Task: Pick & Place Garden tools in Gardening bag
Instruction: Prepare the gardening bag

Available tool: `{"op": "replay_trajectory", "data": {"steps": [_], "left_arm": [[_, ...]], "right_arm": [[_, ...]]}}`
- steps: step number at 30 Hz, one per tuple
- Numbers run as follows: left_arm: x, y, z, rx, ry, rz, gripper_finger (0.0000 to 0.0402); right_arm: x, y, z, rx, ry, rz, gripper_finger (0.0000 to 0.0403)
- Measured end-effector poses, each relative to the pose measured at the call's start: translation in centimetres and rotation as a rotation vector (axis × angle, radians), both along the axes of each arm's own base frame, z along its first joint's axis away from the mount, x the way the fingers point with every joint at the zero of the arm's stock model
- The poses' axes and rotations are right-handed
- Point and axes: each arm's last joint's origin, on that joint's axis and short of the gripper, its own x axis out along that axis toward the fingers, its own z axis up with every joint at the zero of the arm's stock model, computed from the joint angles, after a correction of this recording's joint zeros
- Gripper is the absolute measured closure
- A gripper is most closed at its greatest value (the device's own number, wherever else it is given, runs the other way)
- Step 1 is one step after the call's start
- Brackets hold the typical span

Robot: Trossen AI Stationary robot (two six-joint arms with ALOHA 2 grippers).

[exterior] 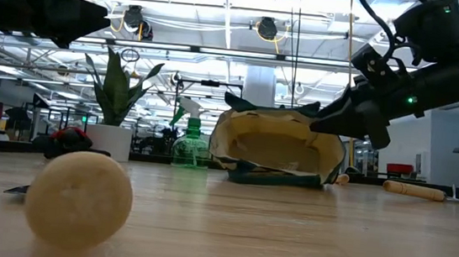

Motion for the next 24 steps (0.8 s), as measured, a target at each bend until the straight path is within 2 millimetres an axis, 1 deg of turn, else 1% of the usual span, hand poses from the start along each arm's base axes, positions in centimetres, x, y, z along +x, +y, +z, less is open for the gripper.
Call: {"op": "replay_trajectory", "data": {"steps": [4, 12, 13, 17, 24], "left_arm": [[0.0, 0.0, 0.0, 0.000, 0.000, 0.000, 0.0213], [0.0, 0.0, 0.0, 0.006, 0.001, 0.001, 0.0213], [0.0, 0.0, 0.0, 0.007, 0.002, 0.002, 0.0213], [0.0, 0.0, 0.0, 0.007, 0.002, 0.002, 0.0213], [0.0, 0.0, 0.0, 0.004, 0.000, 0.002, 0.0213]], "right_arm": [[0.0, -0.3, 0.0, 0.000, 0.000, -0.015, 0.0275], [0.0, -0.5, 0.0, 0.007, -0.005, -0.025, 0.0391], [0.0, -0.5, 0.0, 0.013, -0.008, -0.027, 0.0397], [0.0, -0.5, 0.1, 0.069, -0.053, -0.044, 0.0393], [0.3, -0.4, 1.2, 0.170, -0.232, -0.060, 0.0400]]}}
